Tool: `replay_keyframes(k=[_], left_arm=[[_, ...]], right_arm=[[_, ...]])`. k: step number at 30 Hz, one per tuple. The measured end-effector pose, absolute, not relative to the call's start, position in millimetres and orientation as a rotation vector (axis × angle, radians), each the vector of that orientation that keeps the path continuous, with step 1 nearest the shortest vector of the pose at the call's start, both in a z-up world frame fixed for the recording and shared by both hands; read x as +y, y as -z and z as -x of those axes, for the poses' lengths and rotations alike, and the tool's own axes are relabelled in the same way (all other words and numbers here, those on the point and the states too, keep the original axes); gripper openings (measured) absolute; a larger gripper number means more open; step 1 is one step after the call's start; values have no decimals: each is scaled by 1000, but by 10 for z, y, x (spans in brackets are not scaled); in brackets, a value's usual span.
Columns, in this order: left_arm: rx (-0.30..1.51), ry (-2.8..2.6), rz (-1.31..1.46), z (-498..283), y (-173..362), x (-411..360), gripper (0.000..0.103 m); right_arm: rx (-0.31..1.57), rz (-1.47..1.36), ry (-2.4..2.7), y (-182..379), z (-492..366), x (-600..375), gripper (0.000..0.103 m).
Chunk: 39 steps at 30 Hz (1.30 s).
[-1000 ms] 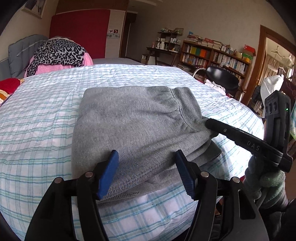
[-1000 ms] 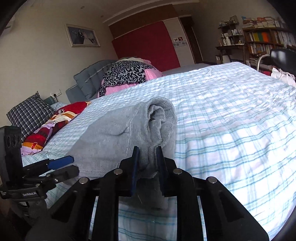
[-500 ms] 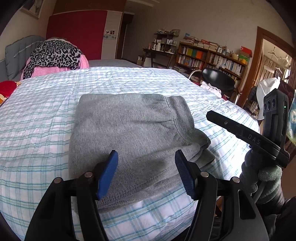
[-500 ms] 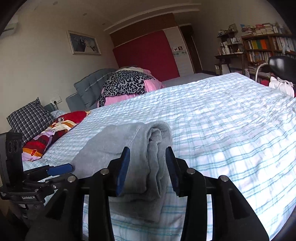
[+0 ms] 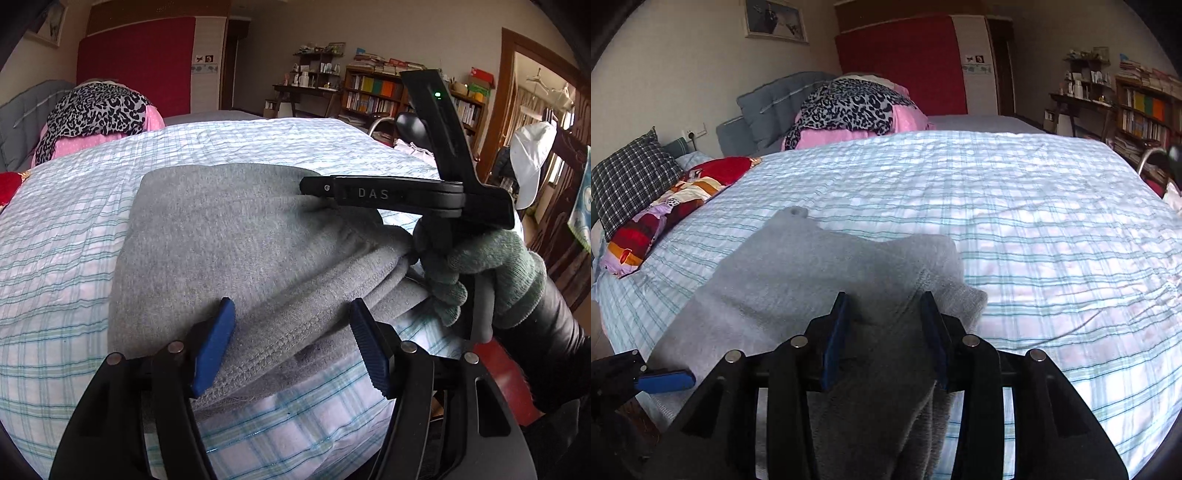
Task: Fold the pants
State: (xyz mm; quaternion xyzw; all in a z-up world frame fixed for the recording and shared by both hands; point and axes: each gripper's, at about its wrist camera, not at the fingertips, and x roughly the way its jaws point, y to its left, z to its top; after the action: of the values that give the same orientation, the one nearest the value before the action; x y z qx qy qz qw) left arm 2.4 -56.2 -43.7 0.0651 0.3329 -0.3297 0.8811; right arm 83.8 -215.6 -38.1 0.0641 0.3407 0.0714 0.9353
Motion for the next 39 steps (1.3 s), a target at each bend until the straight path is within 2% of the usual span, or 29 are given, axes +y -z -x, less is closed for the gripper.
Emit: replay_keyframes(k=[5,10,14,18,23,29,34,37,39], left_arm=[[607,668,-252,116,599,-657,65],[636,690,-186,65,551,-563,65],[638,657,-169,57,441,-461,65],[626,609,-196,82,424,-359,66],[625,561,-249,124,528,-309,66],[669,532,-205,21,671,-139,68],[683,526,-189,32,623,-132,68],[700,551,-123,10,495,-66,69],[705,559,-71,-1,387,-39,78]], right_arm=[[713,-139,-144,554,-856,-2190,39],[691,-137,-141,531,-784,-2188,39],[607,-111,-111,369,-484,-2150,53],[554,-70,-124,282,-158,-2102,54],[596,-23,-105,511,57,-2057,54],[629,-184,-125,782,71,-2281,67],[636,-198,-122,738,80,-2289,68],[626,-246,-121,656,123,-2344,75],[609,-274,-117,588,165,-2386,79]])
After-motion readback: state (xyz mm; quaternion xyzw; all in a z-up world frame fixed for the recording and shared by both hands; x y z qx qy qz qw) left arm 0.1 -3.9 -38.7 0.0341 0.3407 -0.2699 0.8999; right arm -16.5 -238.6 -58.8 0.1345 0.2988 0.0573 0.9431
